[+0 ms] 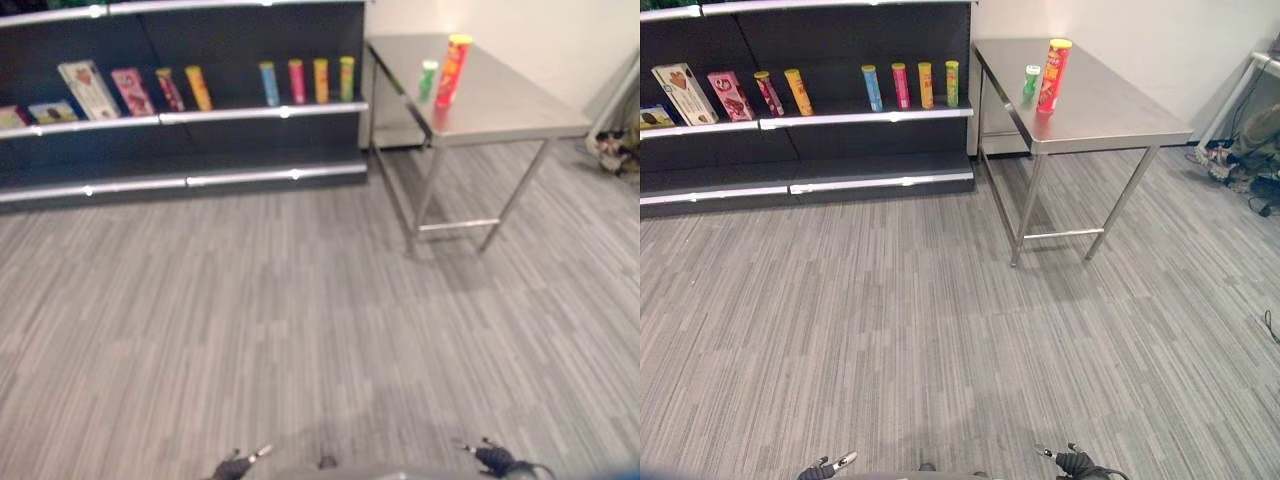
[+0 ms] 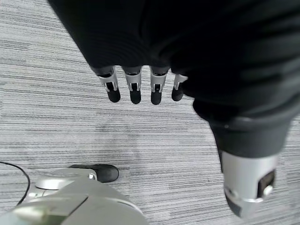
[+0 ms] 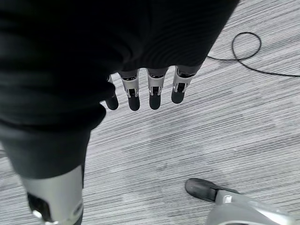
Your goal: Put the goods on the table back onto the shelves and tidy them up.
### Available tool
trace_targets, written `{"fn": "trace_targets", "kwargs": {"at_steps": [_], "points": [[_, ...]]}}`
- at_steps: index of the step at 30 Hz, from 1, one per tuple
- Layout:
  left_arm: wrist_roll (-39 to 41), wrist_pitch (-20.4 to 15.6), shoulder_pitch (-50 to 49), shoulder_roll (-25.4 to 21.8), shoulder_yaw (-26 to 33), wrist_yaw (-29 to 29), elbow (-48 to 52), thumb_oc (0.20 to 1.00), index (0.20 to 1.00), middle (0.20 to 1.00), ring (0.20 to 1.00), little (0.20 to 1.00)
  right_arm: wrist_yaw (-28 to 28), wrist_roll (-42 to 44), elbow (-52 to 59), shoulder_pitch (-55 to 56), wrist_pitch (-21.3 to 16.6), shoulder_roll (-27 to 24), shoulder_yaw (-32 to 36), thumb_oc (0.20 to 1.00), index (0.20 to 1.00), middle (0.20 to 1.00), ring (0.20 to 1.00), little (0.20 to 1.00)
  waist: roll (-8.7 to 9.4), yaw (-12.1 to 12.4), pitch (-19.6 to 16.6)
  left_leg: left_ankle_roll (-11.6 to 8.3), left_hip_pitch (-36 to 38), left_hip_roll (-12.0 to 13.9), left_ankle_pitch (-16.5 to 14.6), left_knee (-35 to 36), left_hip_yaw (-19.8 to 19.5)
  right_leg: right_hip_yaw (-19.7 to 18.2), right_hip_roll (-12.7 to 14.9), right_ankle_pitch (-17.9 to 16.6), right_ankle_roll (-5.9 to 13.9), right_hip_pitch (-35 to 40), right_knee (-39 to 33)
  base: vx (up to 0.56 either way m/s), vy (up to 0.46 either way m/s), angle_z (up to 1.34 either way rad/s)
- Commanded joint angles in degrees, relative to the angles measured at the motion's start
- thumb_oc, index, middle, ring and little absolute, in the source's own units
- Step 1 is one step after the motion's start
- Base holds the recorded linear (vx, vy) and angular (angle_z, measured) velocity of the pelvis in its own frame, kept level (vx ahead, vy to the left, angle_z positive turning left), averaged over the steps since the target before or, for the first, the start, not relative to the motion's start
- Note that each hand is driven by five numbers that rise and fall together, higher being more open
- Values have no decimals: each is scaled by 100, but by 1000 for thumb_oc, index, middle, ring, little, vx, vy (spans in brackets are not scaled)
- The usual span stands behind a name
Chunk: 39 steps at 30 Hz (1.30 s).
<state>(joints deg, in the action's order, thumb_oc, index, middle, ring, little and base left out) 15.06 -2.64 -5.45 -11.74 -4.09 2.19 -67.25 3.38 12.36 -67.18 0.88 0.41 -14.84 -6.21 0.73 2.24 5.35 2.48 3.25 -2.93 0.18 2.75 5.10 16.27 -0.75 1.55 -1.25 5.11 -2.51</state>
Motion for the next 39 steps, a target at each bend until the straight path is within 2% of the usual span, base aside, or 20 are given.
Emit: {"fn": "trace_targets", "kwargs": {"at_steps": [1, 14, 23, 25, 27, 28, 32, 34, 35, 37, 39], "points": [[54, -179, 381, -118, -99, 22, -60, 1000, 1000, 1000, 1000, 1000, 36, -53, -132, -289, -111, -177, -129, 1000, 1000, 1000, 1000, 1000, 107, 98, -52, -526, 161, 264, -75, 225, 46, -67, 603, -144, 825, 153, -213, 0, 0, 0], [-87, -163, 354, -144, -110, 9, -146, 1000, 1000, 1000, 1000, 1000, 35, -164, -209, -232, -73, -170, -154, 1000, 1000, 1000, 1000, 1000, 102, 91, 0, -490, 116, 247, -71, 225, 52, -132, 616, -180, 838, 55, -172, 0, 0, 0], [-65, -144, 368, -224, -34, 14, -218, 1000, 1000, 1000, 1000, 1000, 5, -280, -178, -238, -51, -188, -211, 1000, 1000, 1000, 1000, 1000, 147, 122, 158, -373, -87, 182, -58, 158, 29, -290, 670, -230, 891, -257, 22, -29, 47, -8], [-34, -140, 401, -262, -31, 18, -211, 1000, 1000, 1000, 1000, 1000, 9, -294, -159, -258, -48, -195, -208, 1000, 1000, 1000, 1000, 1000, 166, 121, 239, -306, -186, 158, -86, 78, 29, -312, 729, -184, 902, -439, 321, -64, 127, -7], [-22, -132, 452, -323, -41, 19, -155, 1000, 1000, 1000, 1000, 1000, 2, -335, -133, -286, -44, -213, -211, 1000, 1000, 1000, 1000, 1000, 166, 120, 403, -169, -252, 124, -199, -74, 48, -332, 876, -121, 977, -797, 1068, -45, 150, -8], [-22, -132, 453, -323, -40, 19, -155, 1000, 1000, 1000, 1000, 1000, 2, -335, -134, -287, -44, -213, -210, 1000, 1000, 1000, 1000, 1000, 168, 123, 400, -167, -259, 121, -202, -79, 52, -338, 881, -113, 979, -812, 1086, -12, 116, -10], [-129, -108, 464, -374, -111, -20, -128, 1000, 1000, 1000, 1000, 1000, -38, -363, -151, -204, -23, -244, -191, 1000, 1000, 1000, 1000, 1000, 178, 51, 605, 48, -115, 17, -366, -238, -44, -456, 1120, -346, 1026, -1245, 2368, 46, 158, -6], [-134, -108, 466, -381, -128, -27, -122, 1000, 1000, 1000, 1000, 1000, -46, -356, -159, -180, -29, -245, -187, 1000, 1000, 1000, 1000, 1000, 159, 36, 618, 81, -117, 24, -386, -270, -77, -508, 1129, -422, 1008, -1338, 2606, 88, 104, 22], [-156, -102, 492, -414, -151, -38, -127, 1000, 1000, 1000, 1000, 1000, -67, -356, -152, -126, -34, -235, -202, 1000, 1000, 1000, 1000, 1000, 116, -12, 648, 95, -39, 52, -414, -267, -174, -616, 1081, -493, 968, -1563, 3105, 146, 94, 17], [-172, -104, 506, -422, -170, -43, -110, 1000, 1000, 1000, 1000, 1000, -77, -350, -168, -87, -39, -234, -189, 1000, 1000, 1000, 1000, 1000, 109, -35, 638, 93, 9, 43, -442, -263, -222, -665, 1078, -499, 952, -1650, 3201, 167, 51, 9], [-152, -124, 544, -428, -241, -40, 14, 1000, 1000, 1000, 1000, 1000, -83, -313, -192, -60, -42, -247, -158, 1000, 1000, 1000, 1000, 1000, 121, -104, 630, 39, 136, 42, -555, -243, -444, -765, 1017, -500, 920, -1857, 2712, 283, -80, 38]]}}
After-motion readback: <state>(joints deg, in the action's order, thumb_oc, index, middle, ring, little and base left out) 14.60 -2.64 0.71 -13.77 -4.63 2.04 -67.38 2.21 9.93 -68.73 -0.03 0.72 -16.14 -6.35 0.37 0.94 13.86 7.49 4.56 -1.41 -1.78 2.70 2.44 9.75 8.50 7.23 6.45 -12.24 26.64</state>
